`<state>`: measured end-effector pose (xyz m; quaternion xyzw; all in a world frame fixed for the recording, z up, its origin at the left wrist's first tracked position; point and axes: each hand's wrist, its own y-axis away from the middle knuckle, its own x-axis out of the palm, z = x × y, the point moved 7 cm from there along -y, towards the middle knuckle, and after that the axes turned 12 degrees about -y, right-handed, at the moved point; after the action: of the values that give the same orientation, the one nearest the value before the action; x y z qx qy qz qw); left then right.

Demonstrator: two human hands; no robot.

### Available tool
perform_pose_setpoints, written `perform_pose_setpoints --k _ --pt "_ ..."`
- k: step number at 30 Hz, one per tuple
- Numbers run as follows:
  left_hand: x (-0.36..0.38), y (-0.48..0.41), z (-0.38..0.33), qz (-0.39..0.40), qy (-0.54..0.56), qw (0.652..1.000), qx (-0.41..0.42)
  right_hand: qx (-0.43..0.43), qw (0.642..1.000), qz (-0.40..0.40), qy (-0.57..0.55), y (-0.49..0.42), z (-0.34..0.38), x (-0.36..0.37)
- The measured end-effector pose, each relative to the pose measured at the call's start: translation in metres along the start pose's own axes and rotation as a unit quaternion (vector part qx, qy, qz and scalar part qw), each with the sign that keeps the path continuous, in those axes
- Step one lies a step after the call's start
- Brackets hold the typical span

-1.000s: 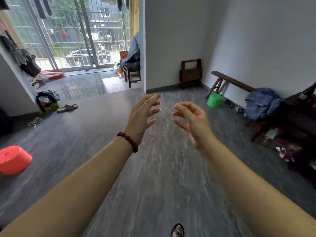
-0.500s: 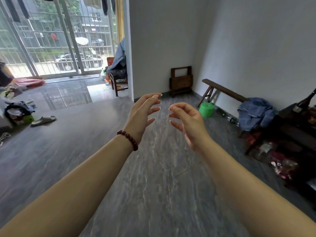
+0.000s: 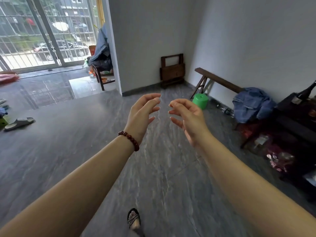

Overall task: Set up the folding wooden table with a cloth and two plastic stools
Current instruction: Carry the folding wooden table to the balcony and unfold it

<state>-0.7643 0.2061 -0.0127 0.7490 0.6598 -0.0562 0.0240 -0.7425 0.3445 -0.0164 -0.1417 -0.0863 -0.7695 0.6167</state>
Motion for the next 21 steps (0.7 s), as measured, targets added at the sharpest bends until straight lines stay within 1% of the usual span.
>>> perform_pose_setpoints --k 5,12,21 --pt "0.003 -0.079 0.011 0.017 0.016 1.0 0.012 -0.007 1.0 -0.015 -0.005 -0.073 -0.009 0.007" --pt "-0.023 -0.192 0.021 0.021 0.021 1.0 0.003 0.008 1.0 -0.018 0.002 -0.18 -0.032 0.043" --pt "-0.032 -0.289 0.041 0.032 0.038 0.999 -0.02 0.016 0.999 -0.039 0.01 -0.272 -0.053 0.054"
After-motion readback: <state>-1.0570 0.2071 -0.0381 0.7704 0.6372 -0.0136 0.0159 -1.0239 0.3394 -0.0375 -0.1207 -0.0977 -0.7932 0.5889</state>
